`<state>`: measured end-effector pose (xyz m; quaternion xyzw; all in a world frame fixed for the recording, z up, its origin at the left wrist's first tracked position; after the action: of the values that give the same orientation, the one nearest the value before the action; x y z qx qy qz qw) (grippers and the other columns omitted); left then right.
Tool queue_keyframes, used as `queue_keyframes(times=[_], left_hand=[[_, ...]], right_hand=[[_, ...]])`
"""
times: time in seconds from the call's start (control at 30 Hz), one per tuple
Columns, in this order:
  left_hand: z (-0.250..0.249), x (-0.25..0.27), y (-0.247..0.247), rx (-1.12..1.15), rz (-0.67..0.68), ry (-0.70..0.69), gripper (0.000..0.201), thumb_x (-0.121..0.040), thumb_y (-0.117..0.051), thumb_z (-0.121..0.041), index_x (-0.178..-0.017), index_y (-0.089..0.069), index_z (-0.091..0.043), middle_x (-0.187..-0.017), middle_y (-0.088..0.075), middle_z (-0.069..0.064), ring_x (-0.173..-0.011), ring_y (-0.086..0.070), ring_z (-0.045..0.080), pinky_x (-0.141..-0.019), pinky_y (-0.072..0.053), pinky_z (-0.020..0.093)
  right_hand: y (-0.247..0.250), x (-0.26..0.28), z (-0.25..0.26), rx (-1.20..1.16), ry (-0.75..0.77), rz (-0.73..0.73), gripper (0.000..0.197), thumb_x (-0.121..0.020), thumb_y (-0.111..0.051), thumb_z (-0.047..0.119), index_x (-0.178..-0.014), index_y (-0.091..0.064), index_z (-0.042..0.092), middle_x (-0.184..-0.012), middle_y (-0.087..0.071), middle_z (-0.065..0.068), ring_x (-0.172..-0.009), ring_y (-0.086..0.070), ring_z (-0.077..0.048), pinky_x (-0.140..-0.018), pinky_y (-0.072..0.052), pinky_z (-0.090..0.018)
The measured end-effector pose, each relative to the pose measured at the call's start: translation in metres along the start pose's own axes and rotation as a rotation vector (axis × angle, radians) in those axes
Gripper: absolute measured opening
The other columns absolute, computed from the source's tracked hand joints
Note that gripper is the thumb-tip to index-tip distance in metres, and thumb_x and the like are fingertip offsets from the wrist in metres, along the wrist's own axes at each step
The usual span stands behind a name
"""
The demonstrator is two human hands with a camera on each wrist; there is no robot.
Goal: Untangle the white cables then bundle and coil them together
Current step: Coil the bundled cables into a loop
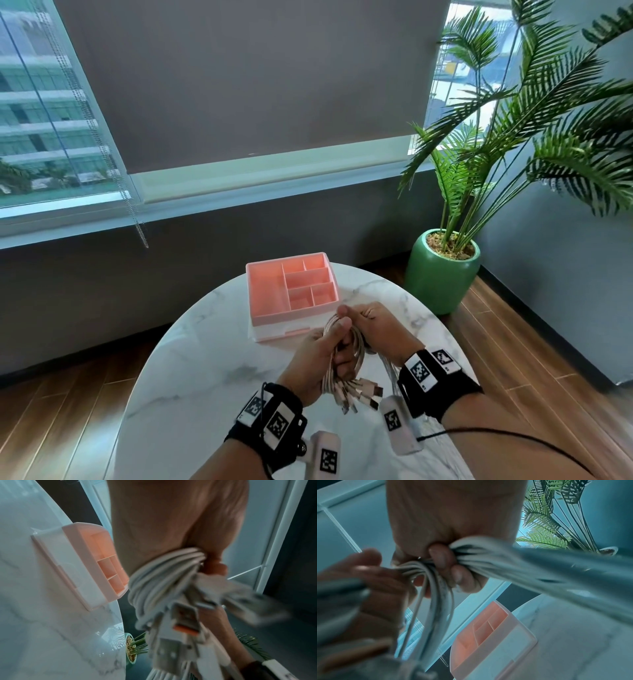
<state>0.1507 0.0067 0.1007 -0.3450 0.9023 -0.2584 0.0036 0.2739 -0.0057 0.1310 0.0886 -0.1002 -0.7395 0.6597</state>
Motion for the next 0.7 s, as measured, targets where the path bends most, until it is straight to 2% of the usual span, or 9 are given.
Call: queue_keyframes(times=[0.07,0.17,0.23,0.3,0.4,0.47,0.53,0.63,0.7], left_hand=[[-0.004,0.000,0.003,-0.046,-0.047,-0.013,0.038,-0.093,-0.062,-0.043,-0.069,-0.048,-0.017,-0.057,-0.030,0.001,-0.044,-0.032,0.014,-0.045,-0.035,0.026],[-0.007,0.001,0.007,-0.026,-0.030,0.007,0.040,-0.094,-0.059,-0.044,-0.069,-0.044,-0.018,-0.055,-0.026,0.000,-0.041,-0.026,0.012,-0.046,-0.027,0.026],[-0.006,0.002,0.010,0.019,0.006,0.048,0.042,-0.097,-0.054,-0.047,-0.068,-0.043,-0.019,-0.053,-0.026,-0.003,-0.039,-0.024,0.010,-0.046,-0.019,0.027],[-0.007,0.004,0.012,0.124,0.037,0.105,0.045,-0.098,-0.047,-0.050,-0.067,-0.044,-0.018,-0.050,-0.027,-0.004,-0.037,-0.022,0.009,-0.046,-0.013,0.028],[-0.009,0.006,0.020,0.191,-0.040,0.133,0.043,-0.095,-0.045,-0.047,-0.064,-0.042,-0.018,-0.050,-0.023,-0.004,-0.037,-0.019,0.009,-0.044,-0.013,0.025],[-0.012,0.009,0.025,0.171,-0.087,0.109,0.044,-0.097,-0.045,-0.046,-0.063,-0.039,-0.019,-0.053,-0.019,-0.003,-0.039,-0.016,0.010,-0.045,-0.012,0.025],[-0.018,0.010,0.029,0.154,-0.121,0.072,0.047,-0.100,-0.044,-0.045,-0.062,-0.038,-0.019,-0.054,-0.016,-0.002,-0.041,-0.014,0.011,-0.045,-0.012,0.025],[-0.028,0.015,0.031,0.202,-0.132,0.037,0.047,-0.100,-0.046,-0.044,-0.061,-0.040,-0.019,-0.054,-0.017,-0.004,-0.041,-0.015,0.010,-0.043,-0.014,0.024],[-0.033,0.019,0.029,0.228,-0.134,0.023,0.047,-0.100,-0.046,-0.043,-0.061,-0.041,-0.018,-0.054,-0.017,-0.004,-0.041,-0.015,0.009,-0.041,-0.018,0.023]], right_hand=[[0.003,-0.001,-0.001,0.019,0.020,-0.015,0.044,-0.094,-0.056,0.046,-0.062,-0.059,0.015,-0.049,-0.049,0.001,-0.040,-0.039,-0.011,-0.040,-0.031,-0.020],[0.001,-0.002,-0.004,-0.018,0.028,0.029,0.044,-0.094,-0.056,0.046,-0.069,-0.063,0.010,-0.051,-0.048,-0.005,-0.040,-0.038,-0.015,-0.040,-0.030,-0.022],[-0.001,-0.002,-0.003,0.017,0.026,0.048,0.041,-0.093,-0.058,0.046,-0.071,-0.065,0.012,-0.050,-0.049,-0.001,-0.041,-0.037,-0.016,-0.040,-0.030,-0.024],[0.000,-0.002,-0.006,0.020,0.013,0.049,0.033,-0.092,-0.062,0.041,-0.080,-0.066,0.010,-0.050,-0.051,0.007,-0.041,-0.039,-0.012,-0.041,-0.033,-0.023],[0.000,0.002,-0.016,0.006,-0.007,0.109,0.025,-0.095,-0.063,0.030,-0.095,-0.064,0.005,-0.053,-0.055,0.008,-0.043,-0.043,-0.011,-0.042,-0.037,-0.022],[0.000,0.006,-0.028,0.023,-0.029,0.145,0.014,-0.096,-0.064,0.020,-0.092,-0.064,0.007,-0.059,-0.062,0.007,-0.043,-0.046,-0.012,-0.042,-0.038,-0.022],[0.002,0.009,-0.046,0.083,-0.091,0.168,0.011,-0.095,-0.065,0.015,-0.086,-0.065,0.007,-0.067,-0.065,0.001,-0.046,-0.051,-0.014,-0.047,-0.042,-0.026],[0.005,0.013,-0.073,0.147,-0.157,0.179,0.021,-0.096,-0.064,0.020,-0.077,-0.065,0.011,-0.064,-0.064,-0.003,-0.059,-0.059,-0.019,-0.063,-0.048,-0.031],[0.010,0.013,-0.079,0.089,-0.177,0.129,0.022,-0.096,-0.063,0.021,-0.077,-0.063,0.010,-0.064,-0.063,-0.005,-0.061,-0.060,-0.021,-0.066,-0.048,-0.034]])
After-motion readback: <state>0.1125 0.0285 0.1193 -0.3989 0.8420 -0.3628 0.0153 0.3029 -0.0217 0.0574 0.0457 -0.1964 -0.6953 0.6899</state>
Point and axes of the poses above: each hand's wrist, its own x-axis away from the middle knuckle, its own y-axis out of the back of the hand, z = x × y, the point moved 5 cm from there along -x, towards the middle knuckle
